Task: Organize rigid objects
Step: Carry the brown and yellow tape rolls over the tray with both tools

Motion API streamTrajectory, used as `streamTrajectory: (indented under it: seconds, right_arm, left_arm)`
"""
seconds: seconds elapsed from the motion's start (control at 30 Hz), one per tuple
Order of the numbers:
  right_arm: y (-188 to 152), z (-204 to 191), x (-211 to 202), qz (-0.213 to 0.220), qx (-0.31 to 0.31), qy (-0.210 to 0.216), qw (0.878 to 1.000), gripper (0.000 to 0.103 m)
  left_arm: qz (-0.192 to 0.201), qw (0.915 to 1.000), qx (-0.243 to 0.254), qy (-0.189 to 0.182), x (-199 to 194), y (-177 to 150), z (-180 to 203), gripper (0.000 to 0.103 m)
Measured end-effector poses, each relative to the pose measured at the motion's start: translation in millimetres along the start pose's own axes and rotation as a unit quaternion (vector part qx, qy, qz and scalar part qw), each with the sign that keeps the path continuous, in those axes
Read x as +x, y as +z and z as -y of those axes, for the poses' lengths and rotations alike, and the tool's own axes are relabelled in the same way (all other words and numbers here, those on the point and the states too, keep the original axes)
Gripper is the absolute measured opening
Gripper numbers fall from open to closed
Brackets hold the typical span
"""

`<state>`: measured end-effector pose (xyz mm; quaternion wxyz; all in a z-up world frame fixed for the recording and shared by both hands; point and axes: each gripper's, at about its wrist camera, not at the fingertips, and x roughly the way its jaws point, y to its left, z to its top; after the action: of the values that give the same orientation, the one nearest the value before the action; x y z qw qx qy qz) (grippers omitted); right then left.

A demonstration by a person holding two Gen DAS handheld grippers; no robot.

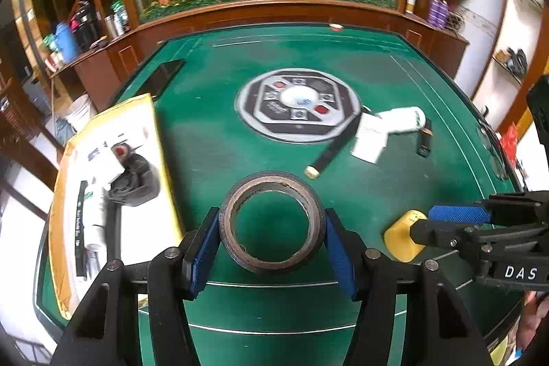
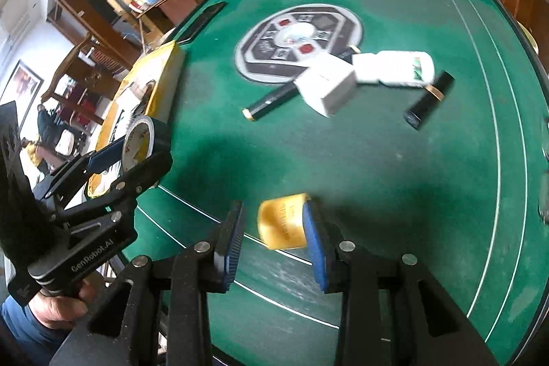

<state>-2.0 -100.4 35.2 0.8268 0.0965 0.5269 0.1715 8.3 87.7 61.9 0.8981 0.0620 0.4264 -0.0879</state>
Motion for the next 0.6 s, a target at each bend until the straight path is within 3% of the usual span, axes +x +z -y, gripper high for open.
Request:
streamTrajectory:
  seconds: [0.43,0.6]
  right_arm:
    - [14,-18,17,-0.011,-0.021,-0.015,1.0,0.034]
    - [13,-29,20,-0.013,-0.054,-0.034,0.998,0.041]
  left_arm:
    - [0.006,0.9992,-0.04,0.003,2,5,-42,0.062]
    - [0.002,0.9991,-0.043,-0.004,6,6,-45,0.062]
